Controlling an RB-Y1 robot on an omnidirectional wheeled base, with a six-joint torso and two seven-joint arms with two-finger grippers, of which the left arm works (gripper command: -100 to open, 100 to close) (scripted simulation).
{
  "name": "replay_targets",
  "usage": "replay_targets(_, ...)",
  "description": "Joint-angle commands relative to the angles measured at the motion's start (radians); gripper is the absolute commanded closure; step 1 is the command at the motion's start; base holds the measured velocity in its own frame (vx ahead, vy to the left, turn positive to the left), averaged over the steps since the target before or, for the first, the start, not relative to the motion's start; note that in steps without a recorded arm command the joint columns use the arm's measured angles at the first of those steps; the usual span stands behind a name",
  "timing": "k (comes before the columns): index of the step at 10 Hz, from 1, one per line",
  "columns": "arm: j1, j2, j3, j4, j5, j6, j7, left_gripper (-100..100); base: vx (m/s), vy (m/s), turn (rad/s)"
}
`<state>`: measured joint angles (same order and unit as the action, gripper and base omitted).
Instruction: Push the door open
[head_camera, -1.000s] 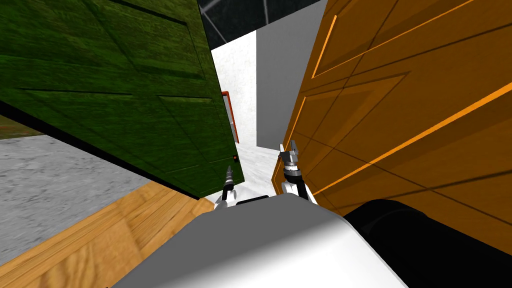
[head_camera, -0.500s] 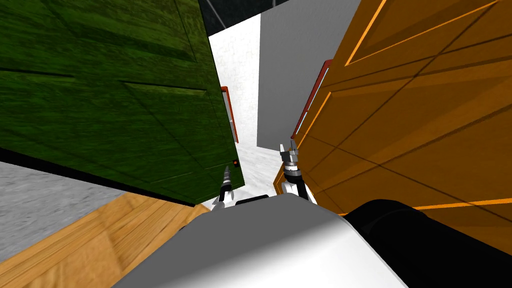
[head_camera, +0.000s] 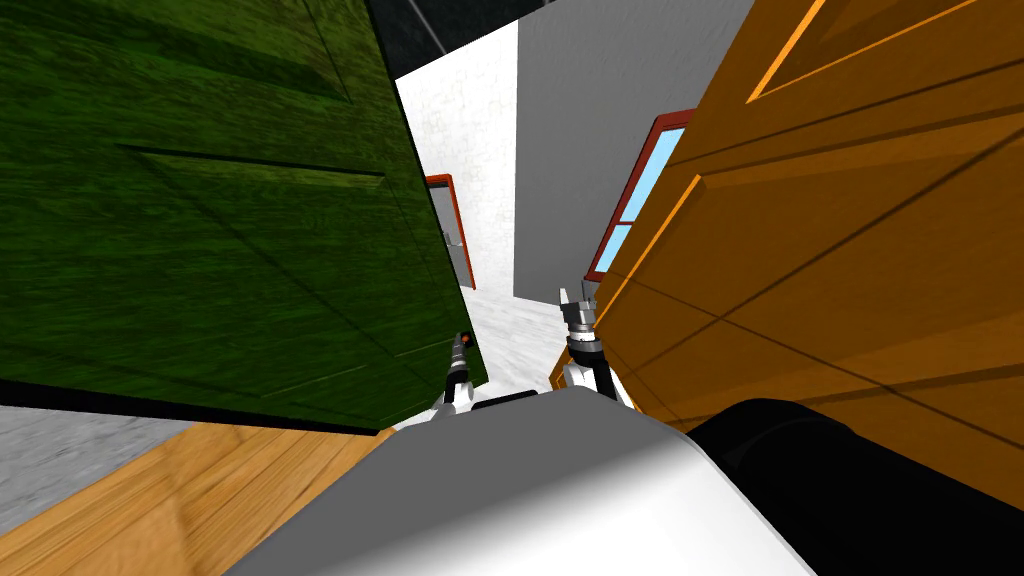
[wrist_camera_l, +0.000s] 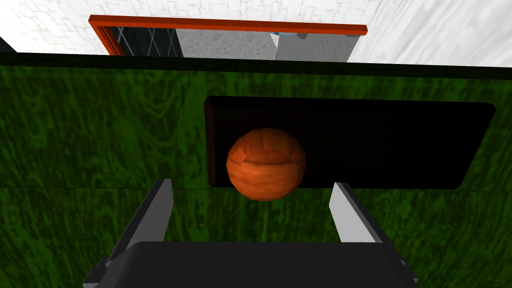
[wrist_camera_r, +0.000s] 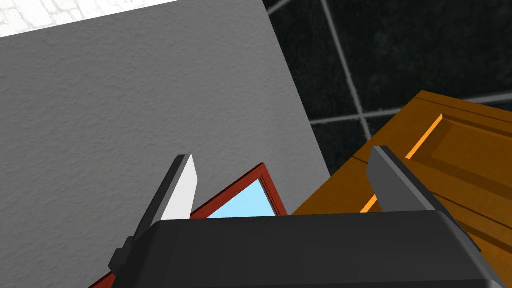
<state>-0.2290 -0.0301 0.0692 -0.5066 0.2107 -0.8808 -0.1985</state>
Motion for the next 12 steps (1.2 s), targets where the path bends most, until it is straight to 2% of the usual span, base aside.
replay_targets(1,0.0,0.0,0.0,0.0,0.0,0.0,0.0,-100,0.056,-0.021,-0.002)
replay_targets(2,0.0,0.0,0.0,0.0,0.0,0.0,0.0,100,-0.009,0.002,0.003)
replay_targets(7,0.0,0.0,0.0,0.0,0.0,0.0,0.0,100,-0.01,0.004,-0.003)
replay_targets(8,-0.004,0.03,0.02,0.003,0.026,-0.003,-0.021,100,0.094,0.016,0.024)
replay_targets(9,-0.005,0.034,0.024,0.004,0.031,-0.004,-0.025,100,0.162,-0.002,0.012)
replay_targets(10,-0.007,0.04,0.024,0.01,-0.005,0.01,-0.004,-100,0.031,0.029,0.238)
replay_targets(12,-0.01,0.054,0.03,0.011,-0.039,0.014,0.018,-100,-0.099,0.074,0.184)
